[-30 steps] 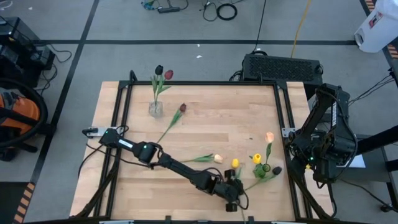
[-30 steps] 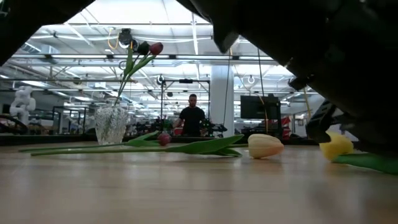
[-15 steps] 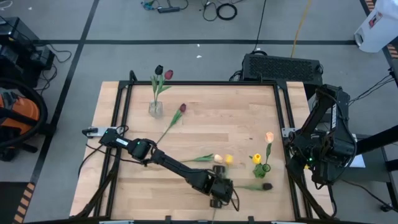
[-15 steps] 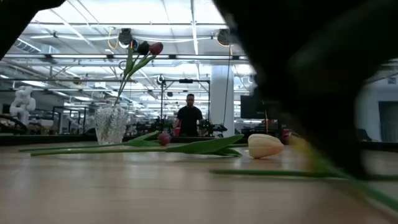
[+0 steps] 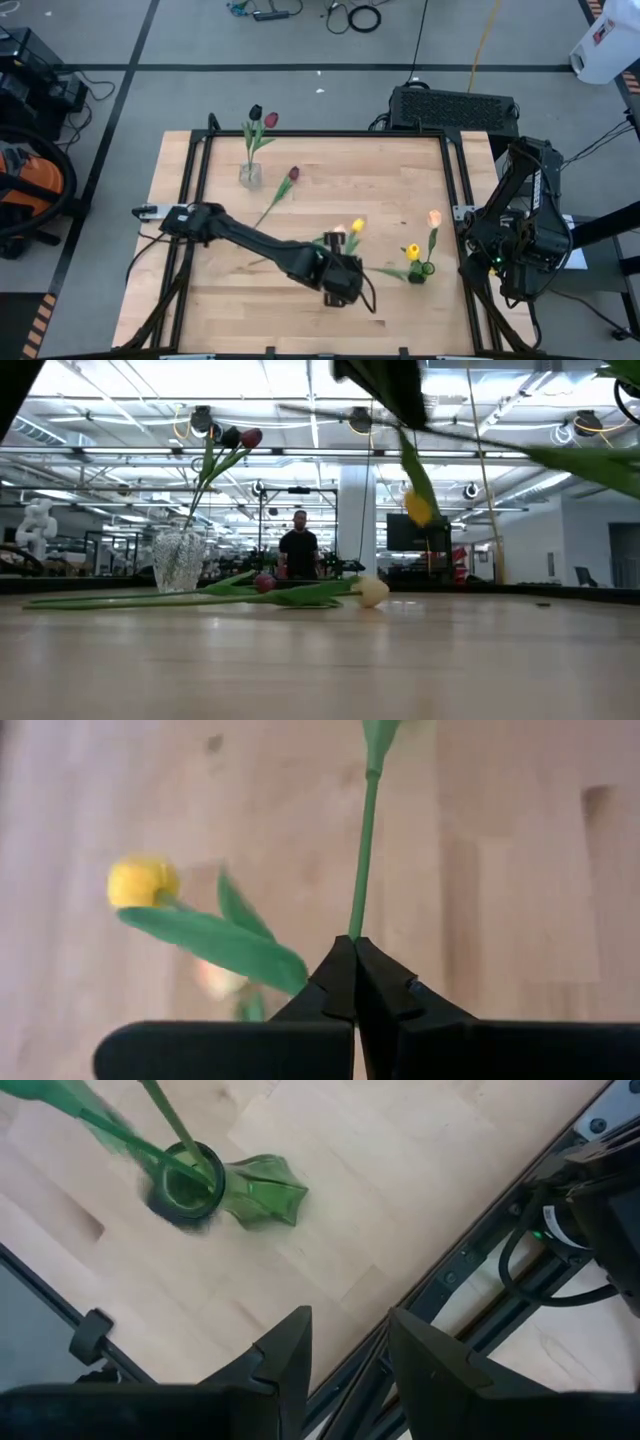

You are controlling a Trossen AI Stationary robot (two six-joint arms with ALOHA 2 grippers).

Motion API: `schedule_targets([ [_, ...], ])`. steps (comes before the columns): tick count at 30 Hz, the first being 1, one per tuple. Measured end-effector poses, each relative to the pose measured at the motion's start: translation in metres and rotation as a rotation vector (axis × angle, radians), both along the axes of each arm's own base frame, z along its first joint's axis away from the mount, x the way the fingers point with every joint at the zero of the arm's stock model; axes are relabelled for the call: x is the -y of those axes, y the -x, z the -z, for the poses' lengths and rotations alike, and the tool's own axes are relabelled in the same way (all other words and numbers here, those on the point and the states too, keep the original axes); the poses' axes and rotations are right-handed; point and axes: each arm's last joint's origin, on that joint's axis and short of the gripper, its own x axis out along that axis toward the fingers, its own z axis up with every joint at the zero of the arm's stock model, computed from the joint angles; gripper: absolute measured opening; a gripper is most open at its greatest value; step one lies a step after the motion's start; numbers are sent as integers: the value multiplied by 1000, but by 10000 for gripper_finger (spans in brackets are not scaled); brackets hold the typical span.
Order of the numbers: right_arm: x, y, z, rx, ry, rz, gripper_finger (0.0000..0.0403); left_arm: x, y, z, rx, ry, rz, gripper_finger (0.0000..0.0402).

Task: Sort flowers into vase by color
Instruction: Put the black flower into the transparent vase

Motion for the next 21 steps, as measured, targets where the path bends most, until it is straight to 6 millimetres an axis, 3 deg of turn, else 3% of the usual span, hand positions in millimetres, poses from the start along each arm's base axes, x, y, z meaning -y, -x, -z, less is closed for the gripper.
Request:
schedule_targets([
  [8, -1, 0, 0, 0, -1, 0, 125, -17, 26, -38, 27, -9, -175, 0],
  [12, -1, 0, 0, 0, -1, 0, 125, -25, 32, -32, -19, 23, -336, 0],
  [16, -1, 0, 0, 0, -1, 0, 125, -25, 23, -31, 62, 99, -410, 0],
  [21, 0, 0, 0, 0, -2, 8, 125, -25, 5, -12, 104, 194, -446, 0],
])
